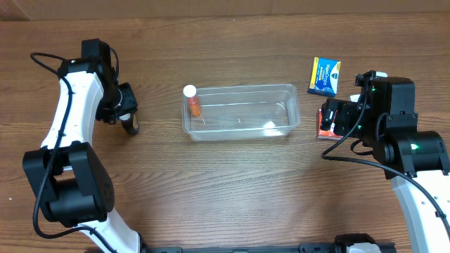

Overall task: Pack container
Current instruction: 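Move the left gripper to the small dark bottle and grasp it, then place the dark bottle upright in the container beside the tube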

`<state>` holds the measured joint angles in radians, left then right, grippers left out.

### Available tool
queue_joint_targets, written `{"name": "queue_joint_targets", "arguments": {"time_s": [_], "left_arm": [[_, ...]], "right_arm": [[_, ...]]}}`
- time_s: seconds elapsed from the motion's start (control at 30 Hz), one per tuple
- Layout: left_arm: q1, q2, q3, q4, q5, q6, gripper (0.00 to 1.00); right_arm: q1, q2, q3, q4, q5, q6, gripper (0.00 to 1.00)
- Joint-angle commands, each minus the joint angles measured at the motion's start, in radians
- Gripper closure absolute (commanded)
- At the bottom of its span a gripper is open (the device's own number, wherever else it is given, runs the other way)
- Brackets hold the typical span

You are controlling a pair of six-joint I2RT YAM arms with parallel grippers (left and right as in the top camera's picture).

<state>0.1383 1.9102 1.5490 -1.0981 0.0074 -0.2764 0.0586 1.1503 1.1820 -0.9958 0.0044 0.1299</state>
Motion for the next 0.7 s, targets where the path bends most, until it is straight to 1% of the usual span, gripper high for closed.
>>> {"name": "queue_joint_targets", "arguments": {"time_s": [0.0, 0.17, 0.4, 0.47, 0.67], "left_arm": [[0.003, -0.001, -0.004, -0.007, 0.004, 0.032, 0.62], [0.003, -0.001, -0.004, -0.017, 0.004, 0.035, 0.65], [0.003, -0.001, -0.003, -0.039, 0.005, 0.037, 0.85], [0.003, -0.001, 0.001, -0.045, 0.005, 0.037, 0.95], [-0.034, -0.044, 0.08, -0.114, 0.011, 0.029, 0.96]], "right_arm": [[-0.003, -0.005, 0.033, 0.002, 0.006, -0.003, 0.0], [-0.003, -0.005, 0.033, 0.002, 0.006, -0.003, 0.0], [-0.003, -0.005, 0.033, 0.002, 0.006, -0.003, 0.0], [-0.003, -0.005, 0.033, 0.002, 0.006, -0.003, 0.0], [-0.003, -0.005, 0.033, 0.002, 0.006, -0.003, 0.0]]}}
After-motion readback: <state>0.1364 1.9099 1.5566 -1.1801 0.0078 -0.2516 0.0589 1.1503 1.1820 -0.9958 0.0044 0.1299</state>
